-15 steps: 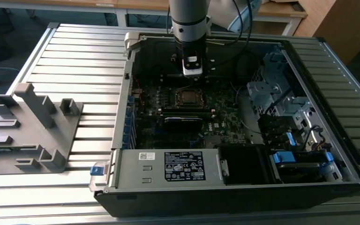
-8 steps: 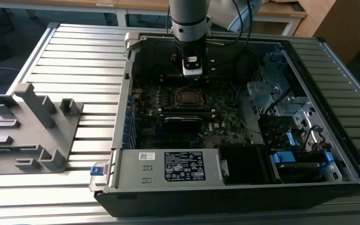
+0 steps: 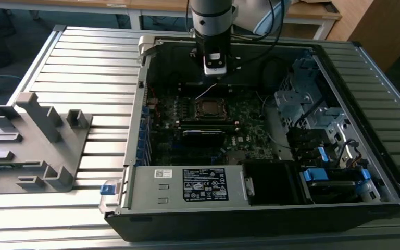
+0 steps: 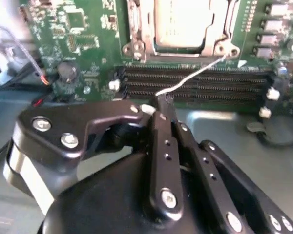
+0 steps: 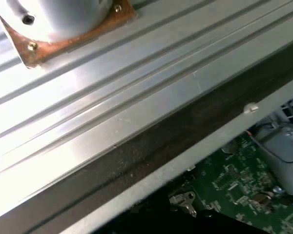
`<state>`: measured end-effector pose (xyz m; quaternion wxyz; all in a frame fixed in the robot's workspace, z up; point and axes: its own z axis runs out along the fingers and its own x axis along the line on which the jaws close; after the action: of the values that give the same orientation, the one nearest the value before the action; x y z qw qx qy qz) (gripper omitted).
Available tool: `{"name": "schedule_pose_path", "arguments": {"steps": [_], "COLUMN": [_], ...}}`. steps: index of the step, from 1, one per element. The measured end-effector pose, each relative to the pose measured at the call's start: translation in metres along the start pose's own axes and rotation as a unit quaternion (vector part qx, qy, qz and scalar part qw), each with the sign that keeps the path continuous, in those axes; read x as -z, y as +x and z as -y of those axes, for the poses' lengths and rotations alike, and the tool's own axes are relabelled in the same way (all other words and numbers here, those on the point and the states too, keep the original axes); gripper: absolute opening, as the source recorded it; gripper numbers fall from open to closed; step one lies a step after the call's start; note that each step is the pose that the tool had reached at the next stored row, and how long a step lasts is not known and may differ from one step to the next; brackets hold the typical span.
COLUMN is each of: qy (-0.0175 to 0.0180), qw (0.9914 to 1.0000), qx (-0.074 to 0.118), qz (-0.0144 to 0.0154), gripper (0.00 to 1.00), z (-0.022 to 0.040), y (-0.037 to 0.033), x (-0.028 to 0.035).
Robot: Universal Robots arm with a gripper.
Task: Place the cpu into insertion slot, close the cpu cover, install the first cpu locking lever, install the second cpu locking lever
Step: 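Install the first cpu locking lever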
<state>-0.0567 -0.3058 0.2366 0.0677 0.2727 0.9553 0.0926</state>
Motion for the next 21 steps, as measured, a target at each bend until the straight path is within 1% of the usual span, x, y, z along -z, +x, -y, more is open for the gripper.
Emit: {"name": "schedule_pose_path", "arguments": {"steps": [1, 8, 10, 13, 15, 19, 21], "qy": [0.0000, -0.0001, -0.0001, -0.0010, -0.0013, -0.0013, -0.0013], "qw": [1.00000, 1.00000, 1.00000, 1.00000, 1.00000, 1.00000, 1.00000], "qx": [0.000, 0.000, 0.000, 0.000, 0.000, 0.000, 0.000], "qz": [0.0000, 0.0000, 0.0003, 0.0015, 0.0020, 0.0019, 0.0019], "gripper": [0.10, 0.10, 0.10, 0.10, 0.10, 0.10, 0.10], "z": [-0.0003, -0.0001, 0.0018, 0.0063, 0.0079, 0.0081, 0.0094], "y": [-0.0001, 0.0002, 0.0031, 0.0105, 0.0131, 0.0127, 0.0110], "x": [0.0010, 0.0012, 0.0016, 0.0024, 0.0028, 0.0029, 0.0030]}}
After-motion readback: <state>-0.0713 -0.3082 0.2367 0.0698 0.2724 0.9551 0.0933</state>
